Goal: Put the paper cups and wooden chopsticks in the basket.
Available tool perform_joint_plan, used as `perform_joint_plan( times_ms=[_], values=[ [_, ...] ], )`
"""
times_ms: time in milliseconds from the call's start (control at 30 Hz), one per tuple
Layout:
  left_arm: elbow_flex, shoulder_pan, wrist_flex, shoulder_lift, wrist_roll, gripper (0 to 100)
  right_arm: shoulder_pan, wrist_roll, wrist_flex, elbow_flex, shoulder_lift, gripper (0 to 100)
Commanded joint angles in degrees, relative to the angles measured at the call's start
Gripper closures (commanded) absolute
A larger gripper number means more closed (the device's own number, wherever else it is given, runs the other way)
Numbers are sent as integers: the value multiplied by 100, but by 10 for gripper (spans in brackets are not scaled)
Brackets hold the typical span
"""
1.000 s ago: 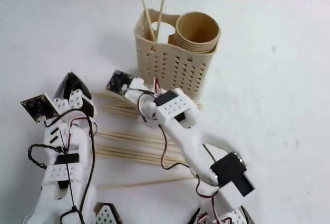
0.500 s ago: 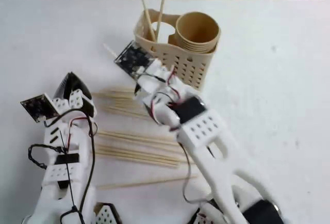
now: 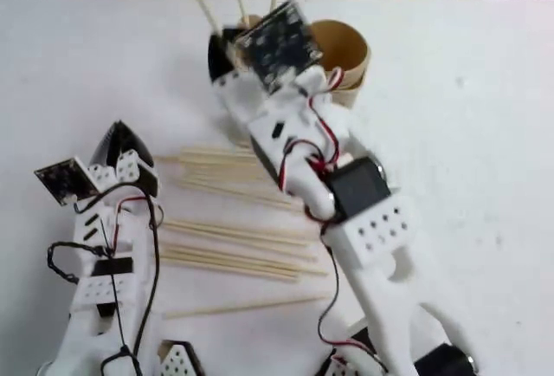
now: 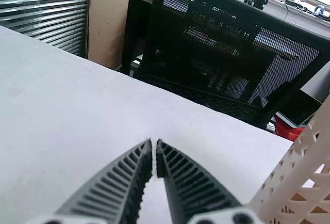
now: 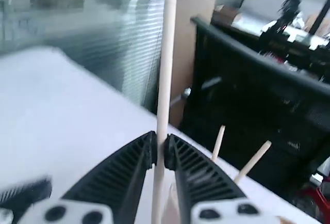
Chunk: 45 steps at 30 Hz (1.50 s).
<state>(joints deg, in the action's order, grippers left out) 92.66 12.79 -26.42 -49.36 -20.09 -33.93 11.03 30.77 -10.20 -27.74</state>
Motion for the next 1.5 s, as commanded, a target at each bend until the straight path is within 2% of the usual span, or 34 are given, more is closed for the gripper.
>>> perform_joint_plan(
  times_ms=[0,167,367,567,700,800,1467],
  values=[
    [-26,-48,-114,-110,-18,954,312,-316,-1156,360,180,981],
    [-26,-66,-114,-110,-18,954,681,-316,-1543,352,462,980],
    [-26,-75,-114,-110,-26,954,734,-308,-1701,308,541,981],
    [-26,-75,-114,-110,-26,954,743,-290,-3389,-571,532,981],
    [-26,-75,-114,-110,-26,954,743,-149,-4031,-1011,541,981],
    [-26,-75,-114,-110,-26,954,743,158,-4092,-1046,541,981],
    [-26,-66,-123,-110,-26,954,857,193,-4101,-1020,620,981]
  ],
)
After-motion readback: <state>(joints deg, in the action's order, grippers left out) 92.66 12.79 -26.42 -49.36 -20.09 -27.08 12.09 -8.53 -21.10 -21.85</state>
